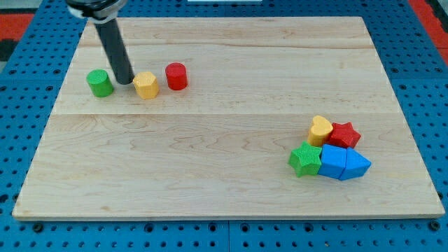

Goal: Push the yellow hexagon into group of blocks

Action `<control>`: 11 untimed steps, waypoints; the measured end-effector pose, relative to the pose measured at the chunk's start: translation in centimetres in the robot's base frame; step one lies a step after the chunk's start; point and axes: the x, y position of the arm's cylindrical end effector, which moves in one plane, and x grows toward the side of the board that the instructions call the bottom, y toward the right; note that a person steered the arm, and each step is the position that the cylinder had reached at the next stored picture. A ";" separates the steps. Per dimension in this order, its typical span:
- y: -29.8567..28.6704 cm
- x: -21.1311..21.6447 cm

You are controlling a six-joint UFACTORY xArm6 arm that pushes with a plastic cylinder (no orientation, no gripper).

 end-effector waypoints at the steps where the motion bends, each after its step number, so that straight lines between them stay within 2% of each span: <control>1: 7.1 3.5; 2: 11.7 8.1; 3: 9.1 9.0; 4: 9.5 11.0; 5: 14.4 12.6; 6: 21.4 12.5; 7: 17.8 13.6; 8: 5.5 14.4; 9: -3.5 11.4; 10: -9.2 6.3; 11: -2.9 1.8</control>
